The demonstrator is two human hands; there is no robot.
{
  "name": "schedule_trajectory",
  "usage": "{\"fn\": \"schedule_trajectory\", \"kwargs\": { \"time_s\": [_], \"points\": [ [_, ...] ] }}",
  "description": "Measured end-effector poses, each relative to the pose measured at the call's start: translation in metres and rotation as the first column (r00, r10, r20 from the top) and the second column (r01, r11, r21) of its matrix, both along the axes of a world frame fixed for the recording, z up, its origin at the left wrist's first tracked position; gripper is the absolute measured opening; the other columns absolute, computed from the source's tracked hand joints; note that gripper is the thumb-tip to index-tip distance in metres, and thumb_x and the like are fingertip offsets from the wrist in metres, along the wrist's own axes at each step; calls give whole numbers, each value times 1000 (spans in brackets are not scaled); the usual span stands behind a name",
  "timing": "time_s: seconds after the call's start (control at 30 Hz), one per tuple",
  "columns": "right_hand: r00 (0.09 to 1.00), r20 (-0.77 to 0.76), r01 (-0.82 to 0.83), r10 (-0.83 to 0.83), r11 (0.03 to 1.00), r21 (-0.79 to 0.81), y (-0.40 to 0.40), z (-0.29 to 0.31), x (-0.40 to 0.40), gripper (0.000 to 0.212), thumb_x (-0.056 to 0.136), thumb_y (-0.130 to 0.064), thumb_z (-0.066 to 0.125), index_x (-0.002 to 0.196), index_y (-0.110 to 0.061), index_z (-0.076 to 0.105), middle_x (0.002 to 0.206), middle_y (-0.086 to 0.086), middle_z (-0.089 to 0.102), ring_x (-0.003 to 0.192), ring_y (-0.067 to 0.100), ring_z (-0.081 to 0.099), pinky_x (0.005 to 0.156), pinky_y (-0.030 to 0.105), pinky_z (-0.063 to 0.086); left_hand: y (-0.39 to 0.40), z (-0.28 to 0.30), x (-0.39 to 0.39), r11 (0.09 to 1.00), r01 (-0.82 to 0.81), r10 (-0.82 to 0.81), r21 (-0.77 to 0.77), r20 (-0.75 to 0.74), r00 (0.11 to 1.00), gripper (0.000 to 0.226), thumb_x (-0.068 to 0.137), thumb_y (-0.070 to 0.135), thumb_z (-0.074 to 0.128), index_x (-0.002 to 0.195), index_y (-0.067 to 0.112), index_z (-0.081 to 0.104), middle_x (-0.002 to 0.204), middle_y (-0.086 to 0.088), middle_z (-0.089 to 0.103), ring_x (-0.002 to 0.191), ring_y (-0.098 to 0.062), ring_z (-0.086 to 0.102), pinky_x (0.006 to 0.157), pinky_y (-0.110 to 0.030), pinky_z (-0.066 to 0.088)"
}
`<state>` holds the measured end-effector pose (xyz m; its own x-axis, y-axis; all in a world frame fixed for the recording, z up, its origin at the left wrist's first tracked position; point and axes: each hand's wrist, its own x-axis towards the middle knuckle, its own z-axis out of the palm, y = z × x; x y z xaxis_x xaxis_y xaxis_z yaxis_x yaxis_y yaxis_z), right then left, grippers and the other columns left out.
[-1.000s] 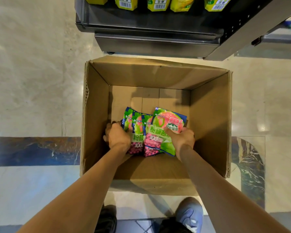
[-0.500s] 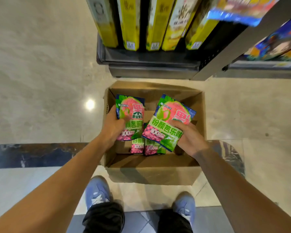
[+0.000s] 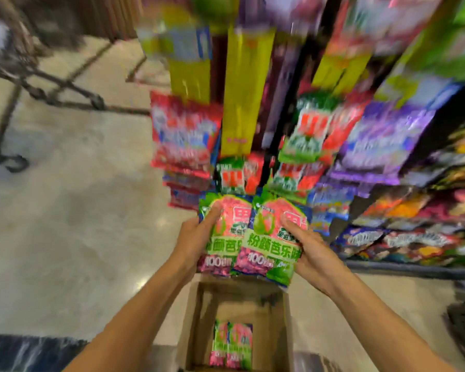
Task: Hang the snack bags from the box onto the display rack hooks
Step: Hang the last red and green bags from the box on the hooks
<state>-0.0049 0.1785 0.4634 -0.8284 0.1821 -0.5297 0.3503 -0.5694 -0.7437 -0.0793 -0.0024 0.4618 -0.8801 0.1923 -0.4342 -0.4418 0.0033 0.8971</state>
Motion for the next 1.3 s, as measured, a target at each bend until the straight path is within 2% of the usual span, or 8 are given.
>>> {"fn": "schedule_trajectory", "kwargs": {
  "time_s": [0.17, 0.4, 0.57, 0.7, 0.87, 1.07, 1.17, 1.3],
  "points": [
    [995, -103, 22, -18, 999, 38, -6, 135, 4, 42, 65, -23, 70, 100, 1, 70, 101, 22, 70, 79, 26, 72, 72, 45, 58, -8, 139, 7, 999, 19, -11, 36, -197, 980, 29, 85, 42, 61, 81, 14, 69, 90, -13, 74, 88, -30, 69, 89, -51, 52],
    [967, -248, 78, -52, 992, 100, -22, 278, 4, 53, 64, -19, 70, 110, 6, 64, 86, 20, 73, 66, 27, 72, 58, 44, 59, -29, 294, 15, 992, 94, -52, 82, -413, 909, 33, 88, 40, 59, 74, 11, 65, 61, 5, 68, 56, -5, 63, 55, -17, 52],
    [950, -311, 78, -31, 987, 141, -40, 347, -6, 82, 52, -28, 83, 127, -8, 55, 115, 15, 67, 91, 27, 70, 64, 39, 59, -52, 366, 3, 990, 119, -68, 71, -502, 862, 68, 61, 77, 63, 88, 14, 62, 83, -14, 61, 80, -29, 61, 88, -51, 49],
    [928, -367, 120, -54, 980, 160, -61, 391, -21, 96, 41, -34, 89, 127, -12, 53, 119, 10, 65, 103, 27, 65, 63, 36, 57, -69, 420, -5, 993, 94, -38, 77, -538, 842, 53, 79, 55, 59, 92, 4, 68, 91, -21, 71, 86, -36, 68, 87, -51, 50],
    [895, -446, 118, -31, 979, 168, -83, 433, -46, 62, 69, -41, 78, 120, -13, 57, 108, 8, 71, 100, 26, 67, 86, 48, 54, -90, 470, -36, 995, 84, -40, 54, -548, 835, 50, 85, 51, 56, 89, 3, 71, 87, -19, 73, 83, -36, 70, 86, -51, 53],
    [897, -439, 220, -56, 917, 333, -102, 454, -89, 101, 53, -75, 72, 132, -16, 50, 134, 9, 55, 122, 26, 53, 104, 49, 41, -116, 513, -84, 995, 22, 40, 95, -603, 797, 41, 89, 45, 55, 76, 8, 67, 62, -8, 72, 57, -21, 70, 66, -36, 57],
    [905, -418, 284, -83, 848, 447, -116, 466, -105, 74, 82, -53, 62, 128, 4, 49, 135, 14, 51, 118, 27, 52, 99, 32, 38, -125, 528, -104, 992, -16, 90, 123, -624, 777, 40, 90, 42, 55, 70, 8, 64, 56, -6, 69, 50, -17, 67, 59, -30, 56],
    [921, -361, 322, -145, 804, 500, -120, 464, -136, 75, 88, -44, 59, 131, 14, 39, 139, 27, 39, 127, 40, 38, 108, 47, 31, -127, 535, -125, 990, -10, 94, 143, -594, 799, 41, 89, 45, 56, 74, 8, 67, 68, -10, 71, 64, -25, 69, 78, -44, 54]
  ]
}}
